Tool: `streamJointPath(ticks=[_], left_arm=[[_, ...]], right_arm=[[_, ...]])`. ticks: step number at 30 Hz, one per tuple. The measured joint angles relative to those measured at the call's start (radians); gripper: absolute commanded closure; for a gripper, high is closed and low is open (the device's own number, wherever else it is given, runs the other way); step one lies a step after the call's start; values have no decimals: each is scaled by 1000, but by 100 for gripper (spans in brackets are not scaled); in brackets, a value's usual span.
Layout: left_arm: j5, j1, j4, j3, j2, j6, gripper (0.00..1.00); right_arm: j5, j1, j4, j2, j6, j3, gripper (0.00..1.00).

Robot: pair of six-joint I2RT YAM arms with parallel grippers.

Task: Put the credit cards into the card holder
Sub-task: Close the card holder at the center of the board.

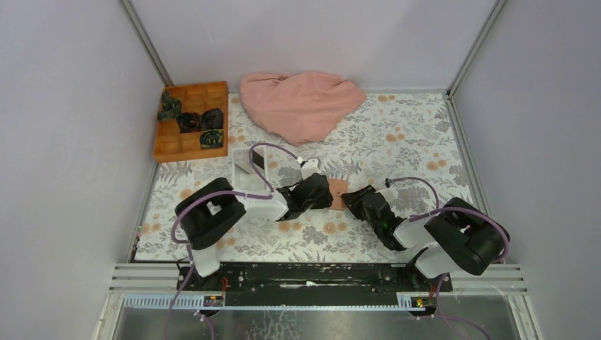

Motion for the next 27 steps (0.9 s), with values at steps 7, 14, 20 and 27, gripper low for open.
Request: streamJointPath(ticks=[7, 14, 20, 27], left_arm=[[-3, 0, 0, 2, 2, 0, 57], [-7, 0, 0, 6, 5, 0, 57], [-13, 0, -2, 11, 9, 0, 57], [-14, 0, -16, 23, 14, 7, 58]], right_arm=[[-2, -6, 0, 12, -14, 17, 57], [-7, -13, -1, 22, -30, 27, 57], [-16, -28, 23, 47, -31, 35, 57], [-27, -33, 8, 39, -39, 40, 57]])
